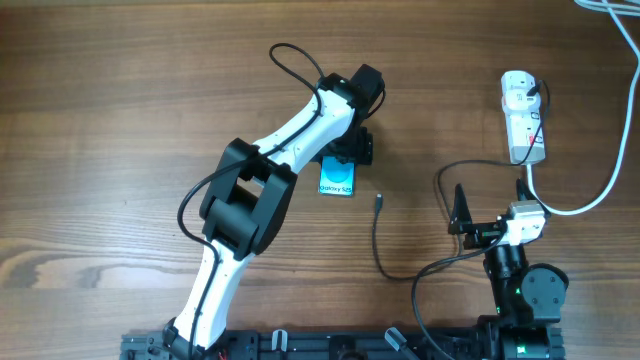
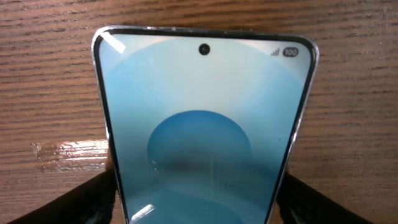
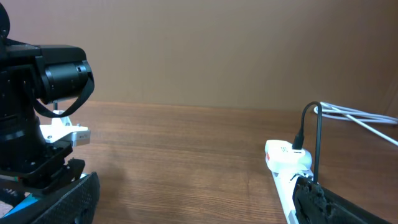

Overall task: Plug charger to phone and switch on socket
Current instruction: 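Close the left gripper on the phone's lower edge, then lift the phone upright with the left gripper and raise it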

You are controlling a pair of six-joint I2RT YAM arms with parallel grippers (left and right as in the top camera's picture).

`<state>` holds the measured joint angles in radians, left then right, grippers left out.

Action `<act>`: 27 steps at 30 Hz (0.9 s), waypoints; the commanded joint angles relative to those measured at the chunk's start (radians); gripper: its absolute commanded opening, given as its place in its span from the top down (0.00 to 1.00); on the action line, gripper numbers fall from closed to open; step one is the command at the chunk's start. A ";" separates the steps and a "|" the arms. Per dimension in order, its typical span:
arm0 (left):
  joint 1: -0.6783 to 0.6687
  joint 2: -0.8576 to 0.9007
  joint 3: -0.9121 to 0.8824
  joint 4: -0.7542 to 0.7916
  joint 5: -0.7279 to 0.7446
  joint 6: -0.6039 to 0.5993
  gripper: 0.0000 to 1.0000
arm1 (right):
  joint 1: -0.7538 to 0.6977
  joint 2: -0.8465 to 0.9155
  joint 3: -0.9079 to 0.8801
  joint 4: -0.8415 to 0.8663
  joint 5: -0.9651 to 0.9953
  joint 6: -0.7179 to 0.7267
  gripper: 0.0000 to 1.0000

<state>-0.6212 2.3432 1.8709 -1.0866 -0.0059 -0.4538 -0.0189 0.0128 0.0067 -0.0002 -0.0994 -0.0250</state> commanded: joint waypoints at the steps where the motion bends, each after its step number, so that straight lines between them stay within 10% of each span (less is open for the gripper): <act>1: -0.005 0.042 -0.007 -0.001 -0.003 0.005 0.23 | -0.005 -0.008 -0.002 0.003 0.013 -0.009 0.00; 19: 0.012 -0.069 0.078 -0.108 0.039 0.000 0.33 | -0.005 -0.008 -0.002 0.003 0.013 -0.009 0.00; 27: 0.125 -0.251 0.082 -0.156 0.561 0.000 0.32 | -0.005 -0.008 -0.002 0.003 0.013 -0.009 0.00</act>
<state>-0.5583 2.1990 1.9163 -1.2392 0.2359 -0.4545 -0.0189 0.0128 0.0067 -0.0002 -0.0990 -0.0250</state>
